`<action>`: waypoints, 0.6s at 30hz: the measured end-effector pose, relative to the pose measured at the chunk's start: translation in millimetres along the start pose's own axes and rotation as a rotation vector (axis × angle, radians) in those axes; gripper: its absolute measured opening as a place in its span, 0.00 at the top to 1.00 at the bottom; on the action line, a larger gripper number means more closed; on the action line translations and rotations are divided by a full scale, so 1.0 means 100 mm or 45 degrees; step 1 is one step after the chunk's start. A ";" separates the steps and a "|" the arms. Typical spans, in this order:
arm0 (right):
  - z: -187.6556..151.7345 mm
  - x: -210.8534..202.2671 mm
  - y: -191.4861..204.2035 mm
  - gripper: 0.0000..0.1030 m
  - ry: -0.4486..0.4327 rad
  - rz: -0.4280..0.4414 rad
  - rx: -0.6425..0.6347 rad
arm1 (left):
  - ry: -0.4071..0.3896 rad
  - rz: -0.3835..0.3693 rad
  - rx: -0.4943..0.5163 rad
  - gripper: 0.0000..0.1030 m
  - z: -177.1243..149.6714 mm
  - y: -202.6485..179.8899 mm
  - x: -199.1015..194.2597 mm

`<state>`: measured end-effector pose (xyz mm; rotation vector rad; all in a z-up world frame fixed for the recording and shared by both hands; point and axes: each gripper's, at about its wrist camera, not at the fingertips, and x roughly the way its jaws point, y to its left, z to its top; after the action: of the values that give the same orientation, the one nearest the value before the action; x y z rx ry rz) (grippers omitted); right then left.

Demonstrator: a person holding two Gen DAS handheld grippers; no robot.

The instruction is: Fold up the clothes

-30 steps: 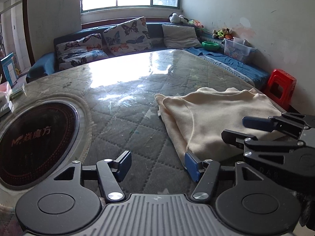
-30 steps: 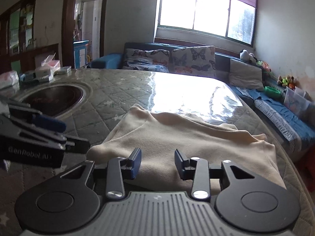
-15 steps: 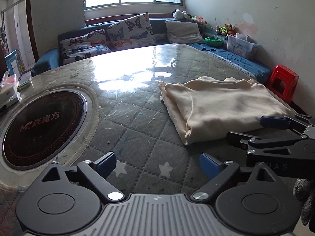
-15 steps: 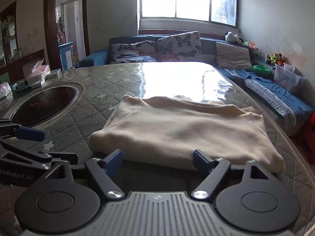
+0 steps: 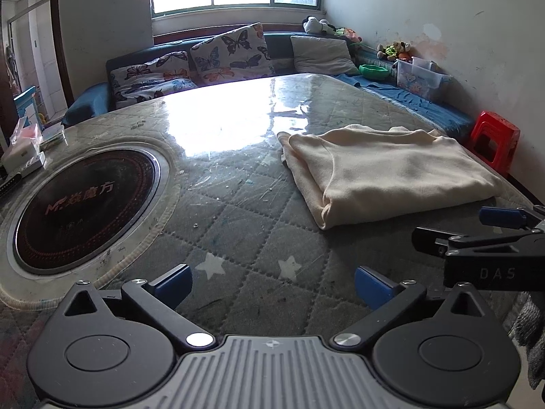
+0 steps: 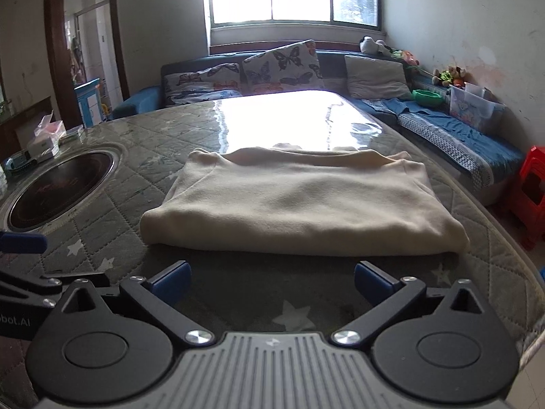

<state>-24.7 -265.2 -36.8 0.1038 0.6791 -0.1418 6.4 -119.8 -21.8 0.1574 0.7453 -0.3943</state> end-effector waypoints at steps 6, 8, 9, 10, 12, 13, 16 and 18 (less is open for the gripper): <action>-0.06 -0.02 0.02 0.00 0.014 -0.042 -0.009 | -0.003 0.008 -0.005 0.00 -0.06 -0.01 -0.04; -0.08 -0.04 0.03 0.00 0.017 -0.053 -0.011 | 0.000 0.007 -0.009 0.00 -0.08 -0.02 -0.05; -0.09 -0.04 0.04 0.00 0.018 -0.054 -0.009 | 0.001 0.007 -0.013 0.00 -0.09 -0.02 -0.06; -0.09 -0.05 0.04 0.00 0.018 -0.054 -0.003 | 0.001 0.007 -0.017 0.00 -0.10 -0.03 -0.06; -0.10 -0.06 0.04 0.00 0.018 -0.056 0.006 | 0.002 0.005 -0.023 0.00 -0.11 -0.03 -0.07; -0.10 -0.07 0.05 0.00 0.017 -0.058 0.006 | 0.001 0.005 -0.023 0.00 -0.12 -0.03 -0.08; -0.12 -0.08 0.06 0.00 0.016 -0.066 0.002 | -0.001 0.006 -0.022 0.00 -0.14 -0.05 -0.10; -0.13 -0.09 0.07 0.00 0.017 -0.070 0.002 | -0.003 0.006 -0.022 0.00 -0.15 -0.05 -0.12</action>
<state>-38.6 -255.8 -41.2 0.0876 0.6957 -0.1942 -12.7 -117.1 -24.3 0.1423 0.7454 -0.3833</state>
